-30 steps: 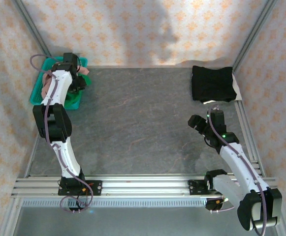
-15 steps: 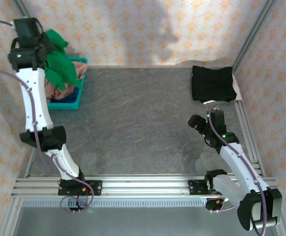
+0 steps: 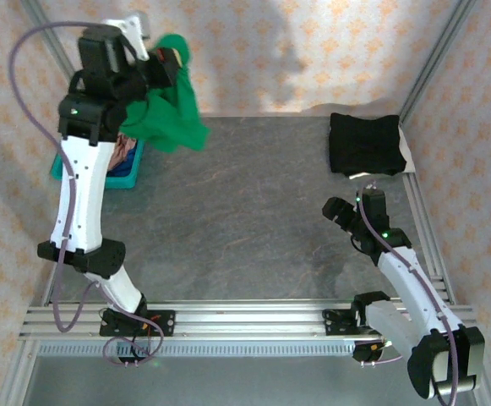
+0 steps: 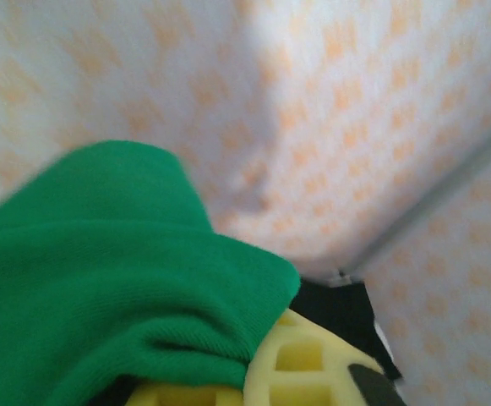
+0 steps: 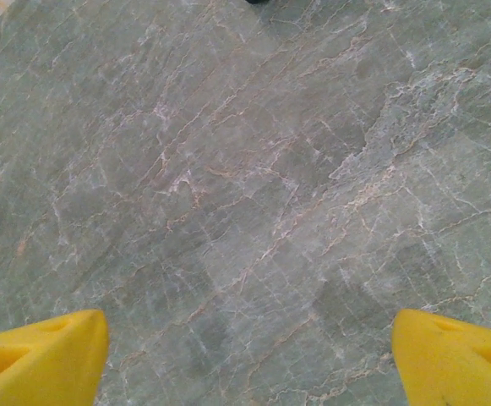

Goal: Fold and stack the t-shirts

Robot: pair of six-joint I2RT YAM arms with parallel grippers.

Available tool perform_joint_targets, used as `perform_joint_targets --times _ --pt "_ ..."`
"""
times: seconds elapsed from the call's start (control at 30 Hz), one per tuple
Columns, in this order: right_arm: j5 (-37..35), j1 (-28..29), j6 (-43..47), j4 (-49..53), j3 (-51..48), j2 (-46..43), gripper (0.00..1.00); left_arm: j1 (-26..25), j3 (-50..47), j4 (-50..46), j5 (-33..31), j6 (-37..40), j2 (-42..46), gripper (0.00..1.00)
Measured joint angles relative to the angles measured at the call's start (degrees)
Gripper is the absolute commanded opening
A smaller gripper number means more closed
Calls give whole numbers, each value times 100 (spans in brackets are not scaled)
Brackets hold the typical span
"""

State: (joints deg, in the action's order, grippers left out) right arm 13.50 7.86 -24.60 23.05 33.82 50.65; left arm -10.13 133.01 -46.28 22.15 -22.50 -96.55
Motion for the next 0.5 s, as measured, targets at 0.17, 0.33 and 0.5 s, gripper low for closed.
perform_joint_targets --times 0.17,0.33,0.5 --pt "157 0 -39 -37 0 -15 87 96 -2157 487 -308 -188 238 87" --pt "352 11 -138 -162 -9 4 87 138 -3797 793 -824 -155 -15 100" --pt "457 256 -229 -520 -35 551 87 -192 -5499 1464 -1047 -149 -24 100"
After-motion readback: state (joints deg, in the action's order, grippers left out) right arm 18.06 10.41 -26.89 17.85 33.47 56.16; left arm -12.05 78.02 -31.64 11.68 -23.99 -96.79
